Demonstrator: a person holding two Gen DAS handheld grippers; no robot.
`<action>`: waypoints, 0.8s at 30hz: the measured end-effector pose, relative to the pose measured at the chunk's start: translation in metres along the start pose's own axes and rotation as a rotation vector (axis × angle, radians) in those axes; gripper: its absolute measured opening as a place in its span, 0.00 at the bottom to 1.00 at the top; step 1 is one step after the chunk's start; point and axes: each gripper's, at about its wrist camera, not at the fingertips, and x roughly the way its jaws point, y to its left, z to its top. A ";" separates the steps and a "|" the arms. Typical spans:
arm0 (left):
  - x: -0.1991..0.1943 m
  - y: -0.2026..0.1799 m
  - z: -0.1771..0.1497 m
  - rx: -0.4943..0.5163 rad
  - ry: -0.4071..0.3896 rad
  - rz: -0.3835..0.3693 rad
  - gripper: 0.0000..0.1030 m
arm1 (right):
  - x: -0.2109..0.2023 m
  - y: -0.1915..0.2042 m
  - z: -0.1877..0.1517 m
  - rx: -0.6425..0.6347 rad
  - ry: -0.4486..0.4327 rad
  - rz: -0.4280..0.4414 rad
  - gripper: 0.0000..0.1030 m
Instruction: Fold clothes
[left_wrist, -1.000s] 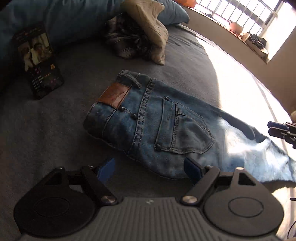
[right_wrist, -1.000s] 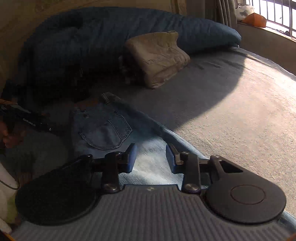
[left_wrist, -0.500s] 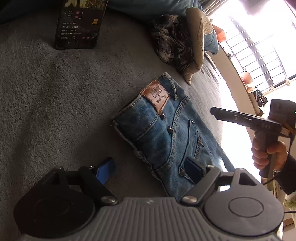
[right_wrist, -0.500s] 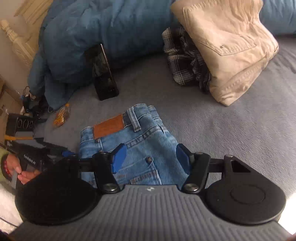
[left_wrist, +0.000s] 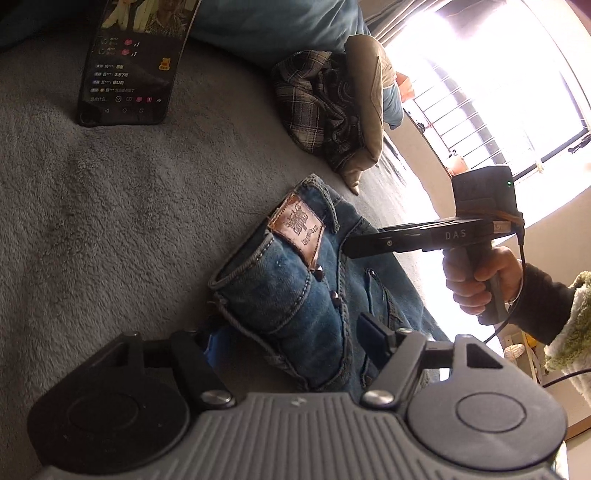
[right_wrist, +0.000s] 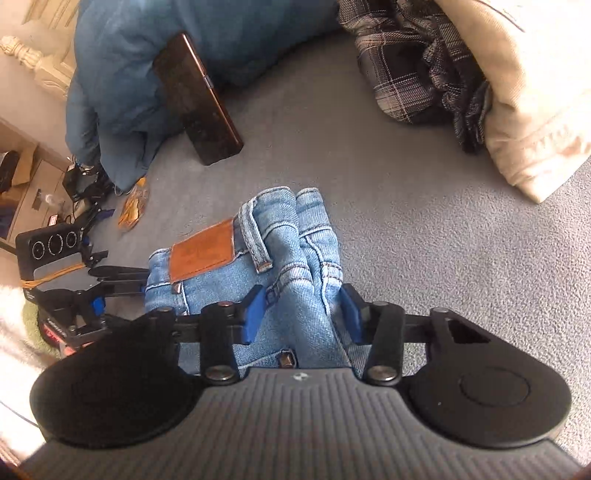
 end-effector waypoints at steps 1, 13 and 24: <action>0.001 -0.001 0.000 0.003 -0.007 0.006 0.58 | 0.000 0.001 -0.001 -0.004 -0.007 -0.006 0.34; -0.029 -0.010 -0.004 0.127 -0.168 0.063 0.37 | -0.020 0.021 0.002 -0.115 -0.174 0.030 0.13; -0.031 0.006 -0.006 0.042 -0.115 0.116 0.49 | -0.024 -0.010 0.000 0.080 -0.291 0.034 0.34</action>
